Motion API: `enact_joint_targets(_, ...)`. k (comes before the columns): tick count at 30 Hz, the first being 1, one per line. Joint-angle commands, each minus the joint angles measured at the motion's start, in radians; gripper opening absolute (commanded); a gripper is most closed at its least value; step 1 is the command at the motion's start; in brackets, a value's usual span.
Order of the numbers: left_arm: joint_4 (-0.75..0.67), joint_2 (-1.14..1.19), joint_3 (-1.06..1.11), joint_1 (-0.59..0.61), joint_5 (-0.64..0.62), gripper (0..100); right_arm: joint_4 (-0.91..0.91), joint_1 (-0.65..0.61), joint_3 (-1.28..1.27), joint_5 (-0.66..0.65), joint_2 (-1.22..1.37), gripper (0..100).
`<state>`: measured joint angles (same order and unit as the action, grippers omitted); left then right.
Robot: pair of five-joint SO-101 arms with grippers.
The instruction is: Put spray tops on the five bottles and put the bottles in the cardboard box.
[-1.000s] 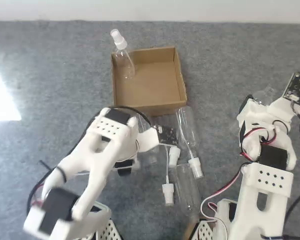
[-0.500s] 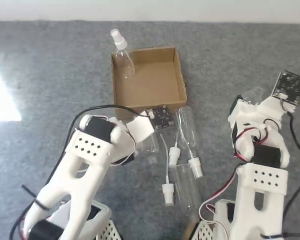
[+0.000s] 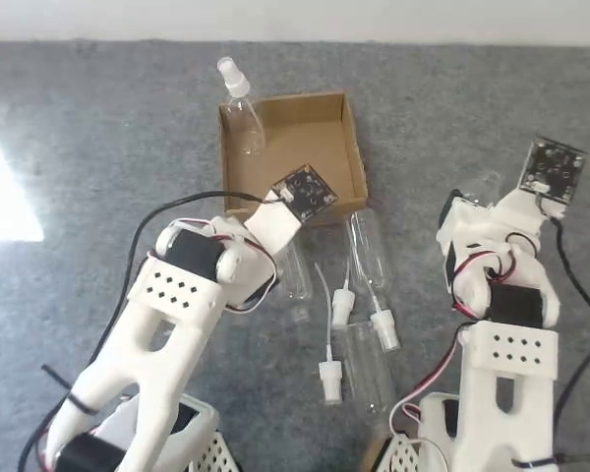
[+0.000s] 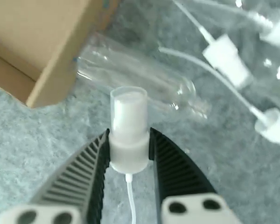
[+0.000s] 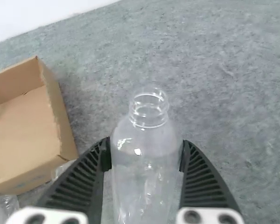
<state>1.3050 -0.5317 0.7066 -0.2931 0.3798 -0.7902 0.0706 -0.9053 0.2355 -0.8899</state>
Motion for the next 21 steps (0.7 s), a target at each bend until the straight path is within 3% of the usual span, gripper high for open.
enact_joint_targets(1, -0.087, -0.052, 0.01, 0.005, -0.057, 1, 0.007, -0.016, 0.012, -0.02, -0.033, 9.0)
enact_joint_targets(11, -0.157, -0.072, 0.065, 0.005, -0.106, 1, 0.007, -0.016, 0.012, -0.021, -0.033, 9.0)
enact_joint_targets(21, -0.215, -0.399, 0.202, 0.044, -0.158, 1, 0.007, -0.03, 0.012, -0.021, -0.033, 9.0)
